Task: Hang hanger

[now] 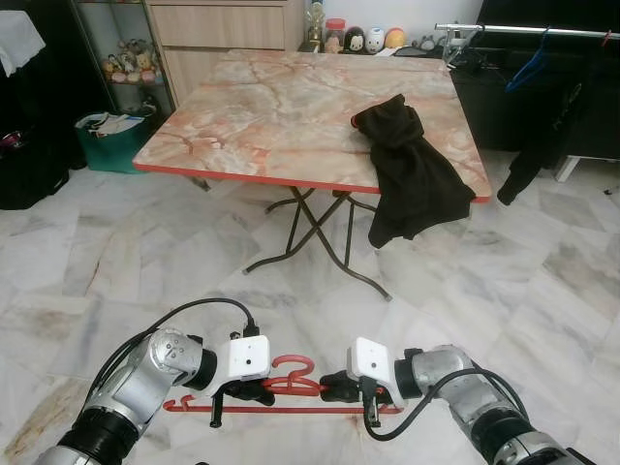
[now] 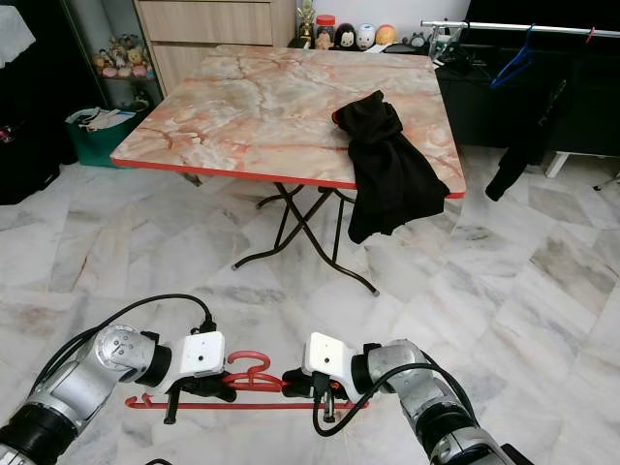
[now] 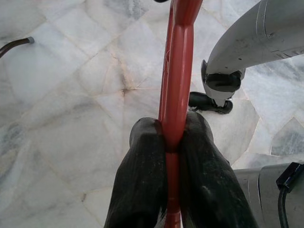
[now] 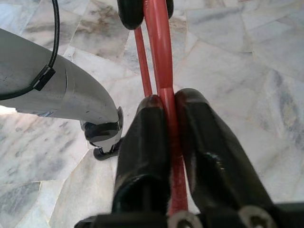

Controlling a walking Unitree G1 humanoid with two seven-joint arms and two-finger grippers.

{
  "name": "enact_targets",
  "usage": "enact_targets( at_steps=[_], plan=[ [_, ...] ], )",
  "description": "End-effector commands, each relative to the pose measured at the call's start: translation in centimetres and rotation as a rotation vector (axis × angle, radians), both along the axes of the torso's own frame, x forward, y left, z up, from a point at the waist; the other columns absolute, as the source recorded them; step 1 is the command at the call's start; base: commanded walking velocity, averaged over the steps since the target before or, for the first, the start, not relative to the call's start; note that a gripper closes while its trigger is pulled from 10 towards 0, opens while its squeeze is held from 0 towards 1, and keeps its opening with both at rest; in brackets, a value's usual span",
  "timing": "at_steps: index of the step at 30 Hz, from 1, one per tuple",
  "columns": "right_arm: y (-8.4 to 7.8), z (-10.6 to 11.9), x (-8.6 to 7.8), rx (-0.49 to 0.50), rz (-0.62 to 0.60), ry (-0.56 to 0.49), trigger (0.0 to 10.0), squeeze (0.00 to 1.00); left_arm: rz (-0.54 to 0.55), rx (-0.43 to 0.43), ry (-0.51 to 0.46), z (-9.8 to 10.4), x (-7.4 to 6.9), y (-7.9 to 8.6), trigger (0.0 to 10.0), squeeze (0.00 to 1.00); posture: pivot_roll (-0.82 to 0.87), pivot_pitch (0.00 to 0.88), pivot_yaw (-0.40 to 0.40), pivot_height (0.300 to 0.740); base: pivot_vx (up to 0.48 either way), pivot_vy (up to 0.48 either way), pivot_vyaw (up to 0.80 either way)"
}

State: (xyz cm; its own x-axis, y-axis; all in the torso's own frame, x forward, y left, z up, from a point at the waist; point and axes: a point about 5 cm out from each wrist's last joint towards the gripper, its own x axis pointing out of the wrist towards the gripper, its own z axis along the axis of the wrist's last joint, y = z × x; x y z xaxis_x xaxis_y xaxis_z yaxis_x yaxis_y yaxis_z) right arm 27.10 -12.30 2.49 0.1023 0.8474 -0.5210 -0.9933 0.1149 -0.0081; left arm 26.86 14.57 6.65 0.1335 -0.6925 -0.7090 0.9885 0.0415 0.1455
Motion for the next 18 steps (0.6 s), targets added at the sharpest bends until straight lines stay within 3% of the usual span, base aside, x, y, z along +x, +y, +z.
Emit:
enact_targets(
  at_steps=[1, 4, 5, 6, 10, 11, 12, 13, 14, 15, 16, 17, 18],
  plan=[
    [0.26, -0.53, -0.47, -0.010, 0.015, 0.029, 10.0, 1.00, 0.002, -0.014, -0.046, 1.02, 0.71, -0.19, 10.0, 0.00, -0.02, 0.000, -0.019, 0.727, 0.000, 0.000, 0.00],
    [0.29, -0.45, -0.37, -0.018, 0.015, 0.008, 10.0, 1.00, 0.001, -0.016, -0.045, 1.06, 0.72, -0.22, 10.0, 0.00, -0.02, 0.000, -0.019, 0.727, 0.000, 0.000, 0.00],
    [0.30, -0.44, -0.36, -0.018, 0.015, 0.006, 10.0, 0.29, 0.001, -0.017, -0.046, 1.09, 0.73, -0.23, 10.0, 0.00, -0.02, 0.000, -0.019, 0.727, 0.000, 0.000, 0.00],
    [0.34, -0.42, -0.35, -0.018, 0.019, 0.006, 10.0, 0.00, 0.000, -0.018, -0.046, 1.11, 0.74, -0.25, 10.0, 0.00, -0.02, 0.000, -0.019, 0.727, 0.000, 0.000, 0.00],
    [0.41, -0.45, -0.35, -0.014, 0.016, 0.015, 10.0, 0.00, -0.002, -0.019, -0.043, 1.13, 0.74, -0.28, 10.0, 0.00, -0.02, 0.000, -0.019, 0.727, 0.000, 0.000, 0.00],
    [0.43, -0.45, -0.35, -0.014, 0.016, 0.015, 10.0, 0.70, -0.002, -0.020, -0.043, 1.15, 0.74, -0.30, 10.0, 0.00, -0.02, 0.000, -0.019, 0.727, 0.000, 0.000, 0.00],
    [0.44, -0.47, -0.36, -0.014, 0.016, 0.017, 10.0, 1.00, -0.003, -0.020, -0.043, 1.17, 0.74, -0.33, 10.0, 0.00, -0.02, 0.000, -0.020, 0.727, 0.000, 0.000, 0.00],
    [0.48, -0.45, -0.35, -0.016, 0.018, 0.009, 10.0, 1.00, -0.004, -0.021, -0.042, 1.19, 0.74, -0.35, 10.0, 0.00, -0.02, 0.000, -0.020, 0.727, 0.000, 0.000, 0.00],
    [0.60, -0.45, -0.29, -0.023, 0.015, -0.011, 10.0, 0.57, -0.006, -0.022, -0.042, 1.24, 0.75, -0.42, 10.0, 0.00, -0.02, 0.000, -0.020, 0.727, 0.000, 0.000, 0.00],
    [0.65, -0.48, -0.29, -0.024, 0.013, -0.011, 10.0, 0.57, -0.006, -0.023, -0.043, 1.26, 0.76, -0.44, 10.0, 0.00, -0.02, 0.000, -0.020, 0.727, 0.000, 0.000, 0.00],
    [0.70, -0.52, -0.32, -0.024, 0.014, -0.009, 10.0, 0.25, -0.006, -0.024, -0.043, 1.27, 0.76, -0.47, 10.0, 0.00, -0.02, 0.000, -0.020, 0.727, 0.000, 0.000, 0.00],
    [0.85, -0.69, -0.40, -0.030, 0.013, -0.007, 10.0, 0.00, -0.008, -0.025, -0.041, 1.28, 0.76, -0.54, 10.0, 0.00, -0.02, 0.000, -0.021, 0.727, 0.000, 0.000, 0.00],
    [0.90, -0.75, -0.43, -0.031, 0.012, -0.006, 10.0, 0.00, -0.009, -0.025, -0.041, 1.28, 0.76, -0.57, 10.0, 0.00, -0.02, 0.000, -0.021, 0.727, 0.000, 0.000, 0.00]
  ],
)
